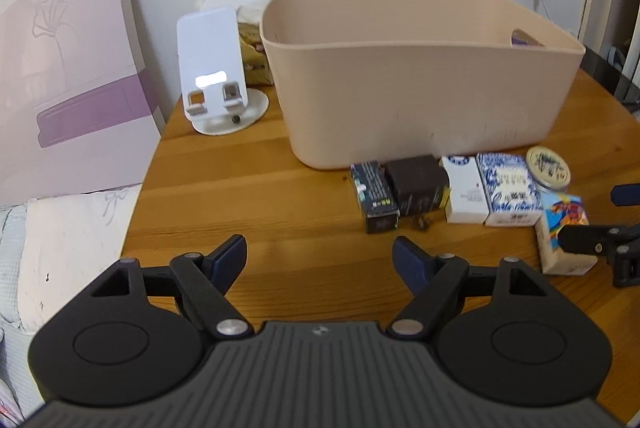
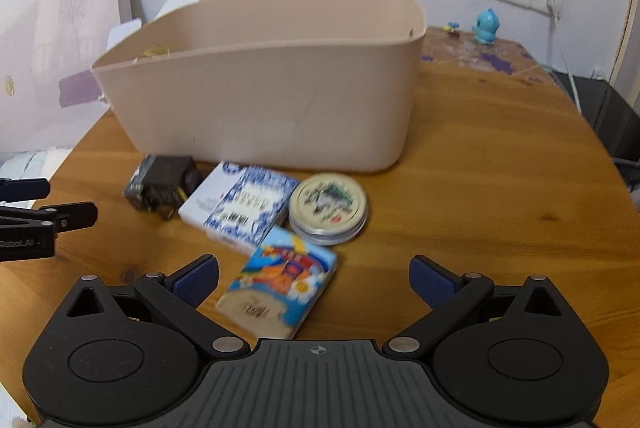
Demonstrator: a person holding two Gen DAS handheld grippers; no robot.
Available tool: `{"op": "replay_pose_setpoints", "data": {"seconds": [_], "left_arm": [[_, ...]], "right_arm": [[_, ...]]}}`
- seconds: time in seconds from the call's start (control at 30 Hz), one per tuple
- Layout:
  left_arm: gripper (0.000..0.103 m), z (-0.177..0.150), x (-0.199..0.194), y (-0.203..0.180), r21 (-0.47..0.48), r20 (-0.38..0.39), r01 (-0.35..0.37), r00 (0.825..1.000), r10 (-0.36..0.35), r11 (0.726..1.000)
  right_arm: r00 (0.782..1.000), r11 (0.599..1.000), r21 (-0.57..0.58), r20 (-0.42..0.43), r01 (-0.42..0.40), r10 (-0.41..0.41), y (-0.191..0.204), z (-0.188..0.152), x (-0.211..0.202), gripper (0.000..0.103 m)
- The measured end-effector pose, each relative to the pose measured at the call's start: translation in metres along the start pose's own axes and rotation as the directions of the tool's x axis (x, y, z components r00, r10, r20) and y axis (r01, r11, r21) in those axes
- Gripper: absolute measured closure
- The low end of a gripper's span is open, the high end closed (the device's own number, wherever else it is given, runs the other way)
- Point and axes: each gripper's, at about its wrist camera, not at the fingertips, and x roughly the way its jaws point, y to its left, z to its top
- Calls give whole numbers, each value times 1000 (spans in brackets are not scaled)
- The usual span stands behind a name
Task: Organize objects
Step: 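Grasp the dark battery box with left tool while right tool grasps the tissue pack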
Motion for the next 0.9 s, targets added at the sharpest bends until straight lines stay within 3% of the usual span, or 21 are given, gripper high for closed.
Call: {"op": "replay_pose_setpoints", "data": {"seconds": [0.2, 0.43, 0.67, 0.9], "left_arm": [[22, -9, 14, -7, 7, -17, 28, 999, -28, 1000], [22, -13, 19, -9, 1, 13, 16, 1000, -16, 1000], [22, -9, 26, -13, -13, 52, -10, 999, 11, 1000], [22, -4, 35, -13, -57, 68, 21, 998, -17, 998]], "right_arm": [[999, 1000, 0, -35, 5, -5, 6, -10, 16, 0], [999, 997, -56, 16, 51, -50, 13, -23, 14, 1], [994, 995, -59, 75, 86, -82, -3, -24, 13, 15], [992, 994, -53, 96, 91, -86, -20, -24, 12, 19]]}}
